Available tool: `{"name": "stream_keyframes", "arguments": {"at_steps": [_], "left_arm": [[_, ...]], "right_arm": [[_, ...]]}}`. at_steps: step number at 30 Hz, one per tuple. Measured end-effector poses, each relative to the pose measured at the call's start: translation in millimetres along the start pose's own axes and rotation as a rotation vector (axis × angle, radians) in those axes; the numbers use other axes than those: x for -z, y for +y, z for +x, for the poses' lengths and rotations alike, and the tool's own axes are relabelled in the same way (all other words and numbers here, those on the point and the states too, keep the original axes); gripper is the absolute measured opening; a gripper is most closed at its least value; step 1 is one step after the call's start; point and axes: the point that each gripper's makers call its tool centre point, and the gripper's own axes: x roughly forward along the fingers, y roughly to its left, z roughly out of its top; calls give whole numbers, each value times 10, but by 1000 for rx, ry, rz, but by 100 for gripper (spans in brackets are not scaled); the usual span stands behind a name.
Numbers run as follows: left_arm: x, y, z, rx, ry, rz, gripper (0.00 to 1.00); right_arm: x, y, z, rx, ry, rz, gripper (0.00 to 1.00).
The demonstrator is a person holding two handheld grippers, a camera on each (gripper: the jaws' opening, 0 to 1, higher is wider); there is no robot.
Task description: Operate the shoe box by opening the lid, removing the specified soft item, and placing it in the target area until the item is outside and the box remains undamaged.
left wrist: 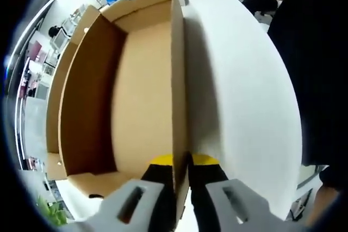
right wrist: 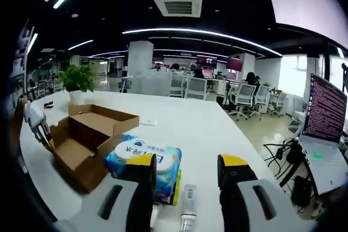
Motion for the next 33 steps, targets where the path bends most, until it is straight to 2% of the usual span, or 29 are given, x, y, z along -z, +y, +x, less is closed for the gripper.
{"name": "stream_keyframes", "arguments": {"at_steps": [2,4,10,11,13,15,17,19,24,26,33], "left_arm": [[-1,4,2,-1,-1,6,5],[-2,6,7,-2,-6,6,5],[-4,8,7,-21,-9,5,5],[-4,9,6,-23,-11,8,6],[-6,15,9,-27,-18,11,6],[-6,11,20,-30,-24,18,6],[-9,7,47,-27,-25,22,6],[-6,7,89,-22,-22,30,6],[-4,19,120,-18,-35,43,7],[-8,24,117,-12,-49,59,7],[-16,21,112,2,-70,88,7]], "right_arm": [[-87,32,28,-5,-1,-12,45],[-221,116,53,-45,-5,-31,46],[-502,191,191,-64,8,-83,48],[-631,288,246,-105,-3,-106,48],[-749,409,303,-148,-7,-91,49],[-853,488,399,-151,6,-98,54],[-870,568,516,-162,45,-167,56],[-867,636,609,-172,83,-193,54],[-940,894,863,-218,130,-214,55],[-931,977,950,-223,161,-271,56],[-1014,1231,1117,-289,165,-244,55]]}}
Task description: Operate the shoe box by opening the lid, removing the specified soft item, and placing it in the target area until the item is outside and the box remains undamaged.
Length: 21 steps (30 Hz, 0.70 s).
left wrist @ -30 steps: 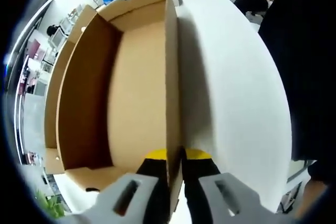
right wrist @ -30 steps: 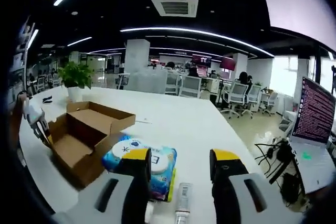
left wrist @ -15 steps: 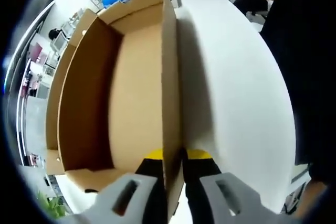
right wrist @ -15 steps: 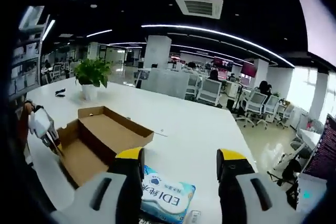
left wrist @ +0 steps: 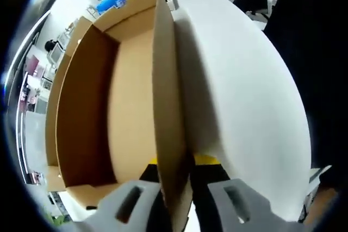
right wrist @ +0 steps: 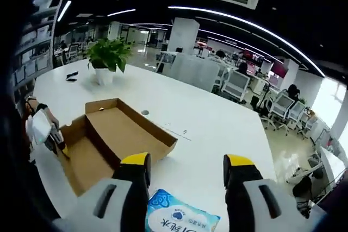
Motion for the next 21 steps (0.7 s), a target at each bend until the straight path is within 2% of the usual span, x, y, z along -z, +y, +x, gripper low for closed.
{"name": "stream_keyframes", "arguments": {"at_steps": [7,11,14,21], "left_arm": [[-36,-17,1,26,51,14,7],[-15,-29,0,48,74,86,8],[-16,-37,1,53,75,122,8],[-7,-30,2,64,48,114,8]], "right_arm": [[10,46,78,-11,31,-18,55],[49,75,85,-8,38,-2,55],[81,94,108,-5,53,6,55],[36,205,156,-13,76,25,55]]}}
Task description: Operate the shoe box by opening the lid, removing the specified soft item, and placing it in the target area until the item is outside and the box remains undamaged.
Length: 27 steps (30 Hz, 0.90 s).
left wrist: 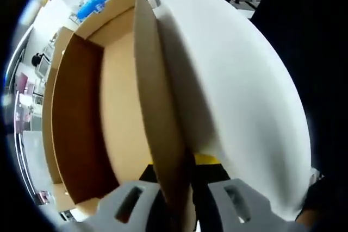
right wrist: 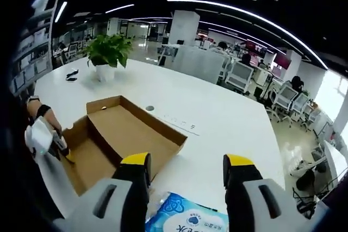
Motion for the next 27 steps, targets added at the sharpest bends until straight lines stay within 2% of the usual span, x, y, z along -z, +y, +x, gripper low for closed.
{"name": "stream_keyframes", "arguments": {"at_steps": [7,9,14,16,22,27], "left_arm": [[-1,5,4,-7,-15,1,8],[-3,1,3,-10,-16,30,8],[-8,-2,0,-4,-20,20,8],[-7,-1,0,-2,-24,16,8],[3,4,6,6,-39,11,8],[10,8,5,8,-42,4,8]], "right_arm": [[-91,119,78,-33,64,7,55],[-128,171,139,-51,80,14,55],[-160,246,404,-83,132,50,56],[-250,232,545,-83,112,58,54],[-311,180,847,-82,175,79,54],[-215,217,1083,-103,239,95,55]]}}
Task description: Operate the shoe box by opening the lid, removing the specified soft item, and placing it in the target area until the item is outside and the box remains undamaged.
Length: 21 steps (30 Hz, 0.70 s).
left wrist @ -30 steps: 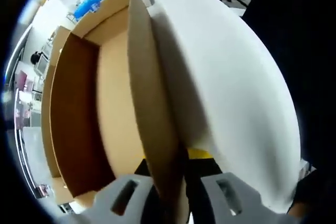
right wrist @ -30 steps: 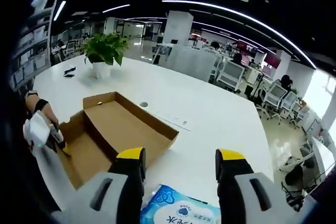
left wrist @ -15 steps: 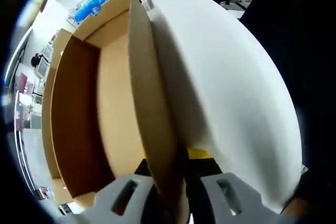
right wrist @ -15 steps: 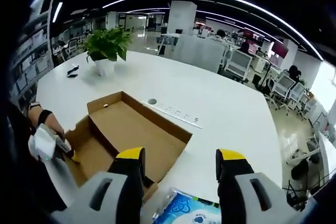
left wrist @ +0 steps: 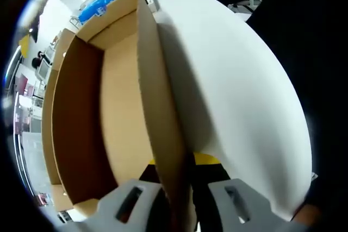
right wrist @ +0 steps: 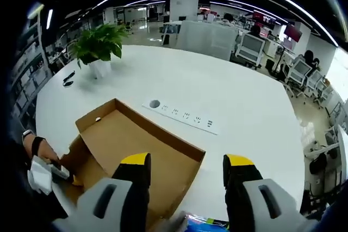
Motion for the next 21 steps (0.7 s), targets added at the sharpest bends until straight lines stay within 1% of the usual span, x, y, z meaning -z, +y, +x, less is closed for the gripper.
{"name": "stream_keyframes", "arguments": {"at_steps": [2,9,12,17,19,21], "left_arm": [[4,4,0,4,-5,-3,8],[-13,-14,-1,6,-8,6,8],[-13,-14,-2,3,-4,8,8],[-8,-12,-3,-1,2,11,8],[-5,-9,-2,-2,5,12,8],[0,-2,-2,-1,5,13,8]], "right_arm": [[29,-26,76,-1,17,5,55],[102,-135,241,0,50,14,56],[107,-118,309,-13,58,9,56],[165,-111,428,-17,96,9,56],[190,-94,441,-16,98,-23,55],[216,-103,493,-20,98,-28,54]]}}
